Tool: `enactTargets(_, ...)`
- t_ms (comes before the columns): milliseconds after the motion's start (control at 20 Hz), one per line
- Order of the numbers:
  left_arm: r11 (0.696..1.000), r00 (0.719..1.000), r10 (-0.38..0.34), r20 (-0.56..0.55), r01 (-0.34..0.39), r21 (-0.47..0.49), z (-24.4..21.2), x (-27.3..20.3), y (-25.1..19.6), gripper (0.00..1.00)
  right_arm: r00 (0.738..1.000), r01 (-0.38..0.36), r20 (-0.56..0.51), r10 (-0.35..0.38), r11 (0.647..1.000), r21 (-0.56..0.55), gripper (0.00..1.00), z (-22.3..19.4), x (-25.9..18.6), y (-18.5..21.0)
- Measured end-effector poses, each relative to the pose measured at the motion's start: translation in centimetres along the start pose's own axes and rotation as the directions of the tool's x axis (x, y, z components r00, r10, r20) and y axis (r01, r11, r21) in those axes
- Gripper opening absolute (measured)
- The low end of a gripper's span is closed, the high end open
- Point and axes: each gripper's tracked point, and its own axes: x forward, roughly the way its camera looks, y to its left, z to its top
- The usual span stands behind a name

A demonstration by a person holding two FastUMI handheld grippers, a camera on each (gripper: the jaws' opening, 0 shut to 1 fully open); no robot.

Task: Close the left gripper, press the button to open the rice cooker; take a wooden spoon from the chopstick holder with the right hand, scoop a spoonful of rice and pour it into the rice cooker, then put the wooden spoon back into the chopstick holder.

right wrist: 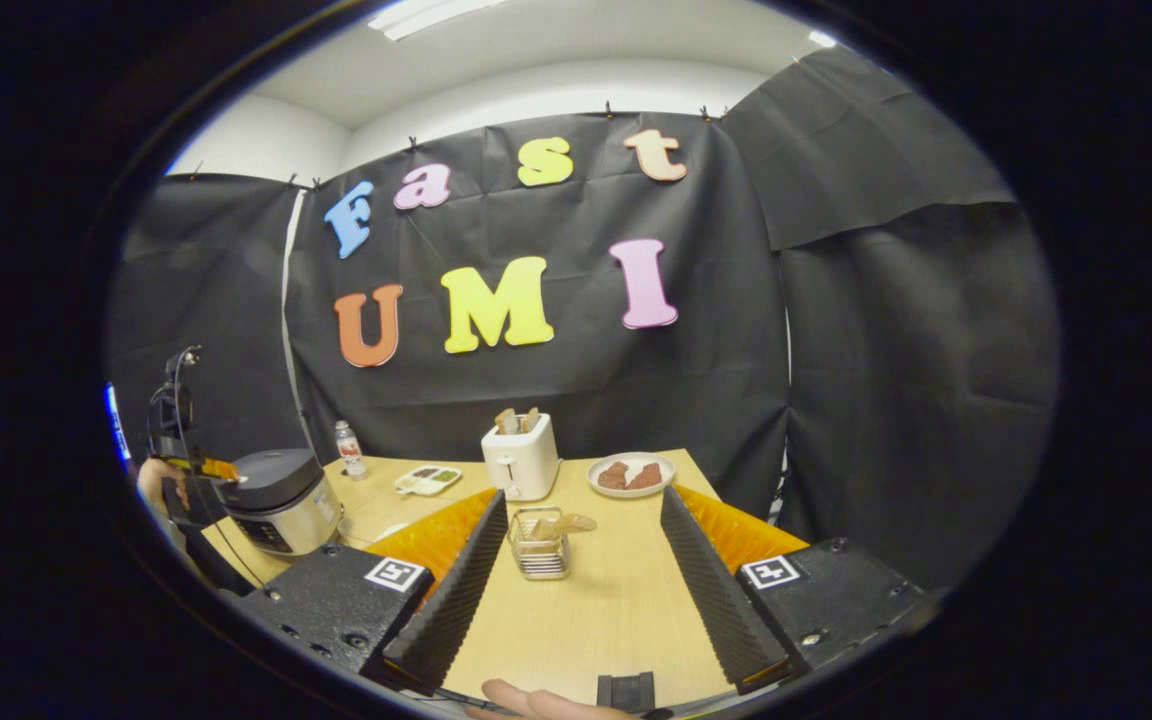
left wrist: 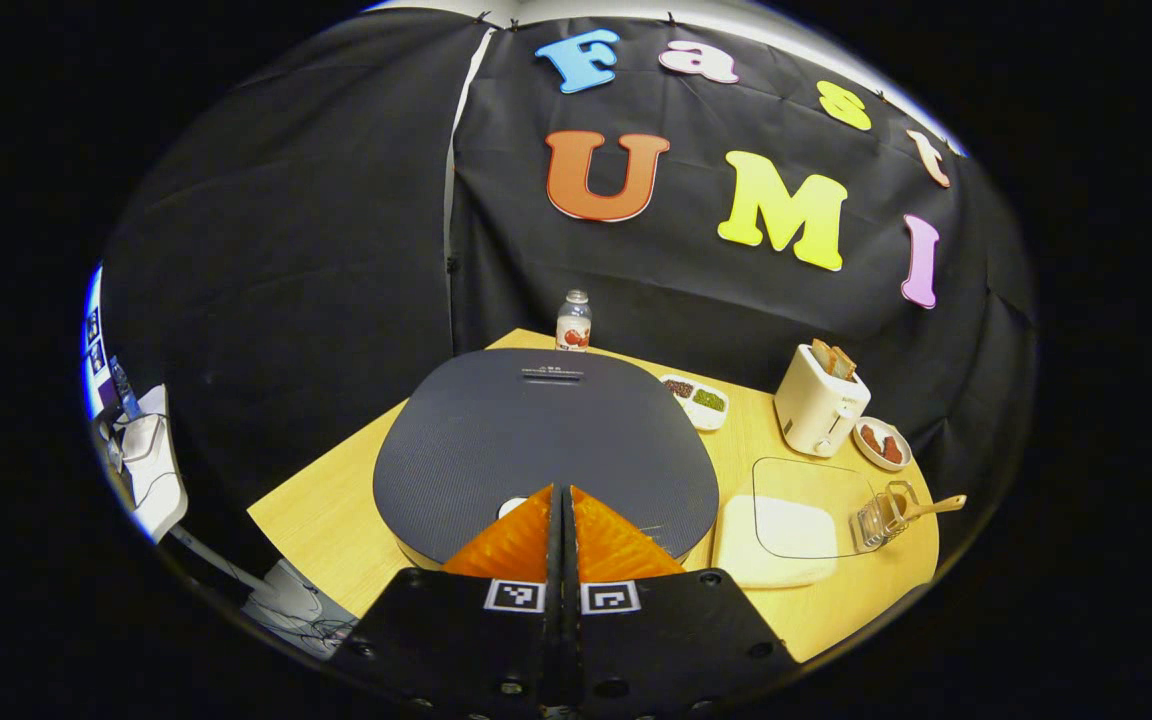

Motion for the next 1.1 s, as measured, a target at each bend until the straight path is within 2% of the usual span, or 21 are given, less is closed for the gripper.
enactTargets(150, 0.999, 0.988, 0.047, 0.148, -0.050, 0.016, 4.5, -3.2, 0.1, 0.00, 1.000, 0.012, 0.003, -0.012, 1.000, -0.003, 1.00, -0.1, -0.1, -0.4)
enactTargets(300, 1.000, 0.971, 0.030, 0.238, -0.030, -0.006, 7.2, -6.3, -1.3, 0.00, 1.000, 0.019, -0.009, -0.019, 1.000, -0.008, 1.00, -0.8, 0.1, -0.4)
enactTargets(400, 1.000, 0.952, 0.002, 0.307, -0.005, 0.009, 8.3, -8.8, -2.0, 0.45, 1.000, 0.014, -0.023, -0.014, 1.000, -0.008, 1.00, -1.4, 0.4, 0.1)
enactTargets(500, 0.999, 0.945, -0.026, 0.326, 0.017, 0.029, 8.0, -10.5, -3.1, 0.90, 0.999, 0.008, -0.031, -0.008, 1.000, -0.011, 1.00, -1.8, 0.8, 0.6)
enactTargets(550, 0.999, 0.941, -0.013, 0.337, 0.000, 0.037, 7.7, -10.9, -2.7, 0.94, 0.999, 0.008, -0.038, -0.008, 1.000, -0.017, 0.99, -2.1, 1.1, 0.7)
enactTargets(650, 0.999, 0.939, -0.008, 0.345, -0.005, 0.038, 7.4, -11.9, -2.7, 0.94, 0.999, 0.007, -0.048, -0.008, 1.000, -0.025, 1.00, -2.7, 1.5, 1.0)
enactTargets(700, 1.000, 0.935, -0.017, 0.354, 0.007, 0.029, 7.5, -12.6, -2.9, 0.94, 0.999, 0.005, -0.049, -0.006, 1.000, -0.025, 0.96, -2.9, 1.8, 1.2)
enactTargets(750, 0.999, 0.931, -0.033, 0.363, 0.029, 0.017, 7.6, -13.2, -3.2, 0.94, 0.999, 0.004, -0.052, -0.005, 1.000, -0.024, 1.00, -3.3, 2.1, 1.4)
enactTargets(900, 0.997, 0.922, -0.061, 0.383, 0.072, -0.015, 6.9, -14.9, -3.3, 0.94, 0.997, -0.014, -0.080, 0.013, 1.000, -0.007, 1.00, -5.1, 3.6, 2.0)
enactTargets(1100, 0.998, 0.918, -0.064, 0.392, 0.062, 0.018, 5.3, -16.3, -2.7, 0.94, 0.993, -0.037, -0.114, 0.041, 0.999, 0.038, 1.00, -7.3, 6.0, 2.4)
